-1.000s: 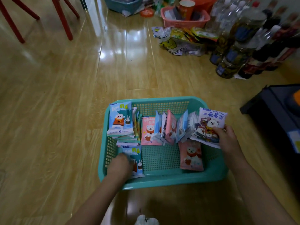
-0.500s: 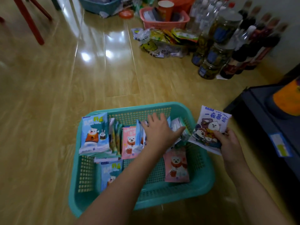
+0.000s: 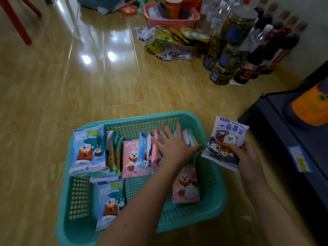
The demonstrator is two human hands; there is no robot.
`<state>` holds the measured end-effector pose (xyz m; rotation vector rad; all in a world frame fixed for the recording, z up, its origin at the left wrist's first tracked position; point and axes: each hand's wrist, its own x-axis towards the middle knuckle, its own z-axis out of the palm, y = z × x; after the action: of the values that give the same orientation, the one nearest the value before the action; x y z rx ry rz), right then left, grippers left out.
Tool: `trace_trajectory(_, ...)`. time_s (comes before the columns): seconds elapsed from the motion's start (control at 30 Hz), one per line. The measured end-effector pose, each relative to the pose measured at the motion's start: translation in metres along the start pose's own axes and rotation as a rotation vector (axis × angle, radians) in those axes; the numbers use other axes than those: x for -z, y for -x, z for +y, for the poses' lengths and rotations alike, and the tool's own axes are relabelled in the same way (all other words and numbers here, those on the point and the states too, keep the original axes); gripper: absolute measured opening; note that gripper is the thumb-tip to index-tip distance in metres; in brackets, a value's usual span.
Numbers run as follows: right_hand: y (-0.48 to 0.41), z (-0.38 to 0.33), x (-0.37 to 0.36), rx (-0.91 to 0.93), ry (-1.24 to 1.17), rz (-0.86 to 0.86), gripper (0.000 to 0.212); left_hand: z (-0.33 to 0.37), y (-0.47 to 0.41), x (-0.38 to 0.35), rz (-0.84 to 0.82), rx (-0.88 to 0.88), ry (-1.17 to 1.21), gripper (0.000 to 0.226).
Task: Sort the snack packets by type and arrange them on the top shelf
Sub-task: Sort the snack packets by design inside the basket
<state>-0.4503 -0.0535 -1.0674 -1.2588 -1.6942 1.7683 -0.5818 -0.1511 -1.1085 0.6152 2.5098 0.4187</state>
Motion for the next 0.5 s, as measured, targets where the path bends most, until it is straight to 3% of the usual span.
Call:
trace_trajectory(0.13, 0.002, 0.000, -0.009, -0.006, 0.004, -0.016, 0.014, 0.001, -0.001, 0.006, -0.001, 0.008, -0.055, 0.101)
trace_trajectory(0.33, 0.006, -0.002, -0.018, -0.023, -0.024, -0.011, 0.011, -0.024, -0.004, 0.013, 0.147, -0.002, -0.063, 0.056)
trace_trajectory(0.43, 0.006, -0.002, -0.029, -0.027, 0.099, -0.030, 0.005, -0.036, 0.000, 0.009, 0.176, -0.142, -0.232, 0.041)
trace_trajectory(0.5, 0.005, -0.002, -0.036, -0.009, 0.247, -0.046, 0.007, -0.041, 0.003, 0.008, 0.187, -0.173, -0.259, 0.042)
